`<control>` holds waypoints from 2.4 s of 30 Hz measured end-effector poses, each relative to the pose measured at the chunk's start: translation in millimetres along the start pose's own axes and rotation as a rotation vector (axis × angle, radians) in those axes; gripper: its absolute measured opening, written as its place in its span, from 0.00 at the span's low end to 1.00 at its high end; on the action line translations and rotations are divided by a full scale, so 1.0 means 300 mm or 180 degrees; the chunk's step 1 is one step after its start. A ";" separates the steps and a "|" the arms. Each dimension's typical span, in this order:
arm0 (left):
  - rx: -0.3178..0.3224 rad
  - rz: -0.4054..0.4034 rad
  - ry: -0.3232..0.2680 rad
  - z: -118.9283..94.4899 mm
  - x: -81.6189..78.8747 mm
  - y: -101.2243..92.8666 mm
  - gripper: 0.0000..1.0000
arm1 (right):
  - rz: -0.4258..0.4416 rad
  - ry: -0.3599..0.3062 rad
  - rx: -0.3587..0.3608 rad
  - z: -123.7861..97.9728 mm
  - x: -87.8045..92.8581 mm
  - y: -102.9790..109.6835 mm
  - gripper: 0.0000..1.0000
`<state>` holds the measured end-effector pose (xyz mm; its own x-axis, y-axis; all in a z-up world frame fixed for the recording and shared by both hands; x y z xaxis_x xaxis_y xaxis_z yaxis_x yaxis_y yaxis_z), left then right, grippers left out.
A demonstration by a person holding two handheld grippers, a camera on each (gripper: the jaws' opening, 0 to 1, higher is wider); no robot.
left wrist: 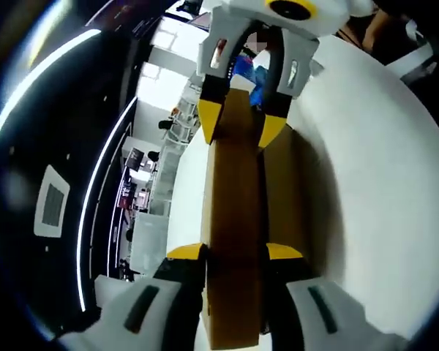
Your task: Operate the shoe box by opening the lid, removing the specified soft item, and placing it in the target area until the item is outside and the box remains undamaged.
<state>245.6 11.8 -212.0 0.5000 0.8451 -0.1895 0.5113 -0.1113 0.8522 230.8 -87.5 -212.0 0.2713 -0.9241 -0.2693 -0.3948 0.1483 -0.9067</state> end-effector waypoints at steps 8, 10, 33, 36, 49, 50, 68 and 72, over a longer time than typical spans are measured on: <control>-0.0089 0.0071 0.0003 -0.003 0.002 -0.018 0.31 | -0.0049 -0.0023 0.0075 -0.003 -0.004 0.018 0.28; -0.0099 0.0075 0.0005 -0.004 0.002 -0.019 0.30 | -0.0046 -0.0027 0.0078 -0.002 -0.005 0.018 0.28; -0.0207 0.0235 0.0128 -0.034 0.003 -0.036 0.30 | -0.0046 -0.0091 0.0093 -0.016 -0.005 0.022 0.28; -0.0211 0.0264 0.0116 -0.038 0.000 -0.040 0.30 | -0.0042 -0.0098 0.0064 -0.018 -0.001 0.028 0.28; -0.0343 0.0261 0.0175 -0.033 0.001 -0.051 0.29 | -0.0133 -0.0117 0.0105 -0.020 -0.001 0.038 0.28; -0.0344 0.0259 0.0172 -0.034 0.001 -0.051 0.29 | -0.0134 -0.0121 0.0107 -0.021 -0.002 0.037 0.28; -0.0326 0.0296 0.0195 -0.029 0.005 -0.079 0.29 | -0.0140 -0.0137 -0.0032 -0.026 0.000 0.073 0.28; -0.0340 0.0307 0.0203 -0.029 0.003 -0.086 0.29 | -0.0141 -0.0137 0.0003 -0.027 0.001 0.076 0.28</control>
<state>226.9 19.8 -229.9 0.4960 0.8650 -0.0758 0.3839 -0.1402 0.9127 214.8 -87.1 -230.1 0.3261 -0.9137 -0.2427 -0.3807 0.1080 -0.9184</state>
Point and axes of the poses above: the point that each gripper's makers call its tool centre point, and the gripper's own axes: z roughly forward along the fingers, y roughly to its left, x roughly out of its underside, the point moved 2 cm from there along -z, roughly backward along the fingers, and after that the axes turned 7 degrees about z, right-handed, at the moved point
